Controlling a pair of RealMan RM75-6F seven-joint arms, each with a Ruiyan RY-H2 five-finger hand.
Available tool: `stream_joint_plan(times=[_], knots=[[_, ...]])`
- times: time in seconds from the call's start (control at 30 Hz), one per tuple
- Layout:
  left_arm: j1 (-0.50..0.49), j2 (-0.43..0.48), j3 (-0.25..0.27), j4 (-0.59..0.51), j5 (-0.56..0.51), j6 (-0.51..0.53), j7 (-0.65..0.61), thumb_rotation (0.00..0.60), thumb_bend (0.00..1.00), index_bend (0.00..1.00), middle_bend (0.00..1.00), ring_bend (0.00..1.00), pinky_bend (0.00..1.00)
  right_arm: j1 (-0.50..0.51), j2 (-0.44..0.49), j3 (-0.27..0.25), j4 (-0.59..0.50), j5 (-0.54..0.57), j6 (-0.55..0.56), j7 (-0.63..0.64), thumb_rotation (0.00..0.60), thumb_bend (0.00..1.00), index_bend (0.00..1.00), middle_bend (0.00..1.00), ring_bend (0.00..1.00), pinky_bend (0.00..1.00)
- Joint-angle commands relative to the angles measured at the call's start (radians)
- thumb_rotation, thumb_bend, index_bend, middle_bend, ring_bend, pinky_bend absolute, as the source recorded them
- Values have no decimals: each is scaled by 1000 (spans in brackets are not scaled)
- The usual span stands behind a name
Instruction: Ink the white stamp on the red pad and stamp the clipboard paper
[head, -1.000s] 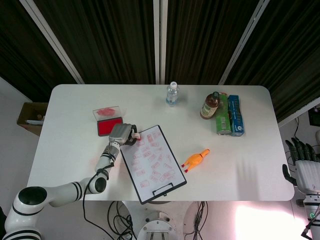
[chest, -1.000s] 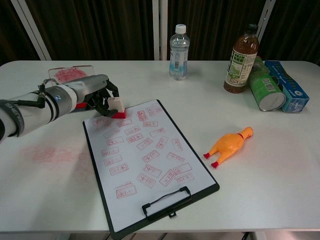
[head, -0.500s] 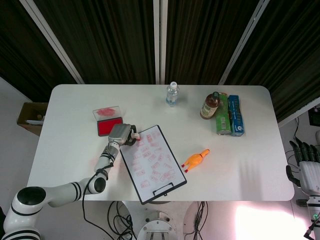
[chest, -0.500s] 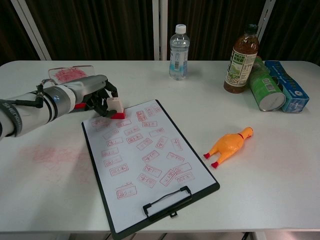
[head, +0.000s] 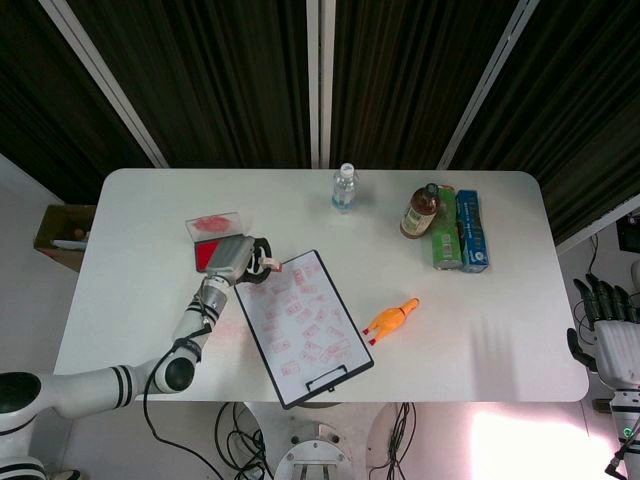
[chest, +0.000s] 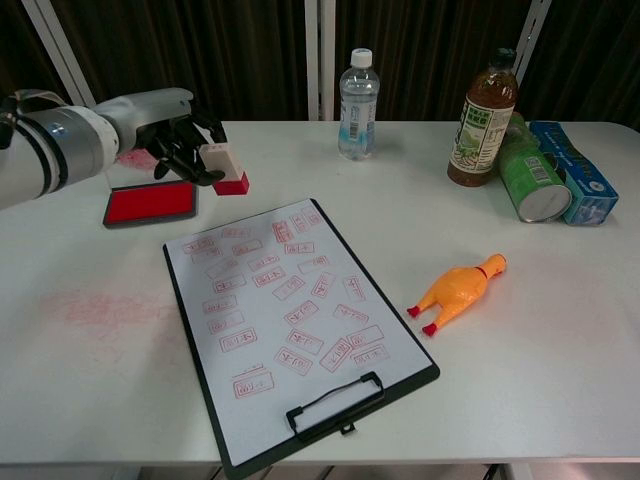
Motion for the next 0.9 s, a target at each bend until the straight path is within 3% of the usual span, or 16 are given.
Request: stream_joint_plan(times=[0.03, 0.2, 0.4, 0.9], knots=[[74, 104, 59, -129, 31, 49, -10, 600, 447, 680, 696, 611, 733, 1, -2, 0, 1, -1, 0, -1, 600, 393, 0, 0, 0, 0], [163, 157, 152, -168, 90, 49, -96, 600, 445, 677, 695, 609, 733, 5, -7, -1, 5, -3, -5, -5, 600, 393, 0, 0, 0, 0], [246, 160, 227, -115, 213, 60, -223, 600, 446, 675, 694, 609, 733, 10, -10, -2, -4, -8, -8, -21, 600, 394, 0, 0, 0, 0], [309, 56, 285, 50, 385, 113, -281, 600, 441, 656, 678, 605, 733, 6, -4, -3, -27, -7, 2, -45, 600, 396, 0, 0, 0, 0]])
